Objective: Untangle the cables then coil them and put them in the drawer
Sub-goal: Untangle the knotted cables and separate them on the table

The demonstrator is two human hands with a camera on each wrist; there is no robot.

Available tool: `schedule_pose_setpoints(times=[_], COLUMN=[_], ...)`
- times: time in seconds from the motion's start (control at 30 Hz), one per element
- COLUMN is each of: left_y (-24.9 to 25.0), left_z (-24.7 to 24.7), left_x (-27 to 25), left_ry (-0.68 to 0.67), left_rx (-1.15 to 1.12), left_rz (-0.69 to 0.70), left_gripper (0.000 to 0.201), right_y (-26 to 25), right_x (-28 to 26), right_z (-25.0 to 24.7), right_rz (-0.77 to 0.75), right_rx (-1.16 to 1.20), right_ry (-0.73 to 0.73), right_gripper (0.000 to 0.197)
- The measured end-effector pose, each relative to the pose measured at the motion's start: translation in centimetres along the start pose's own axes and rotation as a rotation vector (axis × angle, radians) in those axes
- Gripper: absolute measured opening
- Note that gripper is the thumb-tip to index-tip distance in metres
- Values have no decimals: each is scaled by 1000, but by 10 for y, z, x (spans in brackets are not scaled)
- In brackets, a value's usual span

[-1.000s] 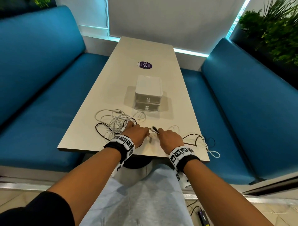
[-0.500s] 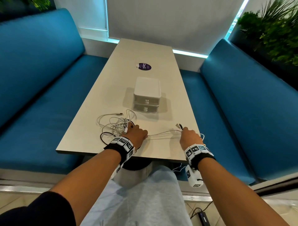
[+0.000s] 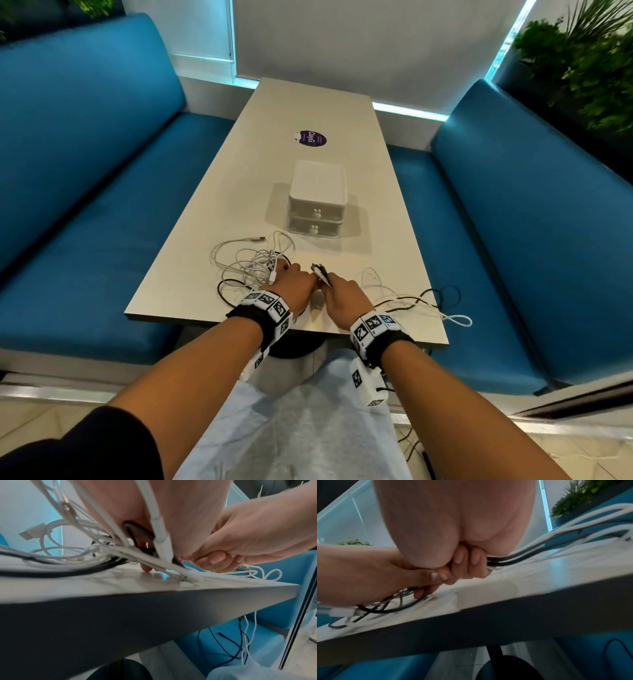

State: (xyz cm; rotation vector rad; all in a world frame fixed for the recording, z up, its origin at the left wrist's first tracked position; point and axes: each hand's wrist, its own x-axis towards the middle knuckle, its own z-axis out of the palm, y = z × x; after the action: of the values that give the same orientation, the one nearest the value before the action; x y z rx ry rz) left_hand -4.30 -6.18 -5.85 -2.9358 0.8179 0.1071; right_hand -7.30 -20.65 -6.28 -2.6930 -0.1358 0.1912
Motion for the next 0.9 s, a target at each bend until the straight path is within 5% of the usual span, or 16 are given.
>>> schedule_pose_setpoints(times=[0.23,0.47,0.9], left_y=[0,-15,-14], left_z=[1,-6,-8], left_x=[4,5,1], left_ry=[-13,9,106], left_rx=[38,106,182], left_rz=[16,60,89], left_gripper=[19,25,23], right_y=[15,43,53], right_x=[-1,-11,-11], right_z=[-13,-40,-55], right_rz=[-4,99,204], right_rx=[-324,-543,-528], right_ry=[-21,-6,65], right_gripper=[28,29,23])
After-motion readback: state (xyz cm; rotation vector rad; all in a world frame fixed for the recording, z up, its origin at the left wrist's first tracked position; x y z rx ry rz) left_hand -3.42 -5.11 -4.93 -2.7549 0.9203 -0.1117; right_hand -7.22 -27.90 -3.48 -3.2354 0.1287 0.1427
